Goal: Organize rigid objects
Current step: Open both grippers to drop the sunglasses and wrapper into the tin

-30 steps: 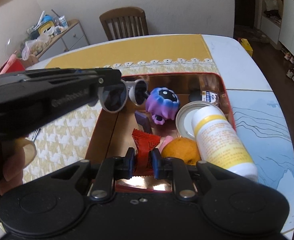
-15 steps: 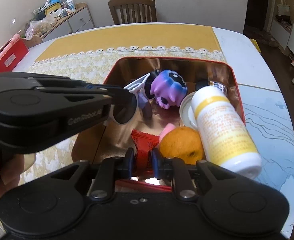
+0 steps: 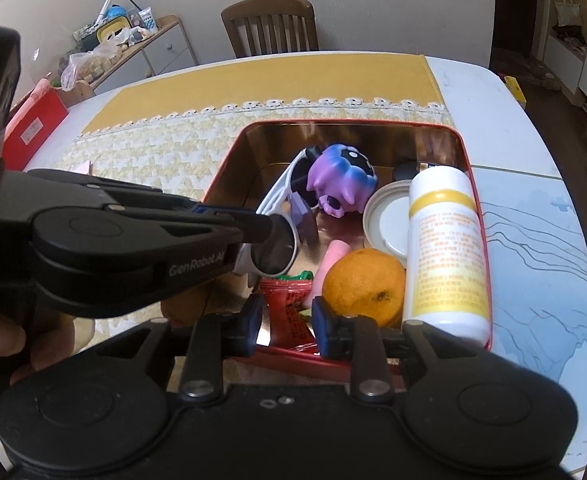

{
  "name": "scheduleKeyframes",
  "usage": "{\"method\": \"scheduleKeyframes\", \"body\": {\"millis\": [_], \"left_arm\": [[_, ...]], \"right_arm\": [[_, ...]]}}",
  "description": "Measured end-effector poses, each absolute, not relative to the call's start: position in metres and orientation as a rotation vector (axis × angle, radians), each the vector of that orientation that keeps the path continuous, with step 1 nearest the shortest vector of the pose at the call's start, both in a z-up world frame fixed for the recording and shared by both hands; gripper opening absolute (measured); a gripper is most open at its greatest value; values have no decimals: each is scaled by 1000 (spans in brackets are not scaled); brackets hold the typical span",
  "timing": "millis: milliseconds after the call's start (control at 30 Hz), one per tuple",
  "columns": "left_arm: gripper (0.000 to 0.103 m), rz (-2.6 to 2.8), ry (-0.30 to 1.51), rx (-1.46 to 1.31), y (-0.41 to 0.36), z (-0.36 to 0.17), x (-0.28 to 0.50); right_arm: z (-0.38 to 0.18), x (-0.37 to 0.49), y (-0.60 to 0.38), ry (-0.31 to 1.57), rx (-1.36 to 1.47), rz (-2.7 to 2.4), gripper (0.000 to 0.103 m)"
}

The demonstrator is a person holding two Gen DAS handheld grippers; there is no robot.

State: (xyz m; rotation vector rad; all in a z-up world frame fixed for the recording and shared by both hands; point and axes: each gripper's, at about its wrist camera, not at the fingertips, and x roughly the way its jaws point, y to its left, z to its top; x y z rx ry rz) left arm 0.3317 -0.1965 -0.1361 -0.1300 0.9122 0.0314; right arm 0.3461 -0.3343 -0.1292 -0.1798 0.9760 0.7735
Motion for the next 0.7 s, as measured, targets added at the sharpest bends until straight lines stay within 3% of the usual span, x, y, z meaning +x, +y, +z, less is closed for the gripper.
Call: {"method": "scheduleKeyframes", "body": {"millis": [700], "left_arm": [[8,1,837,-160,-190,-102,295]], "right_arm": [[-105,331,-356,909,-109,809,46]]}}
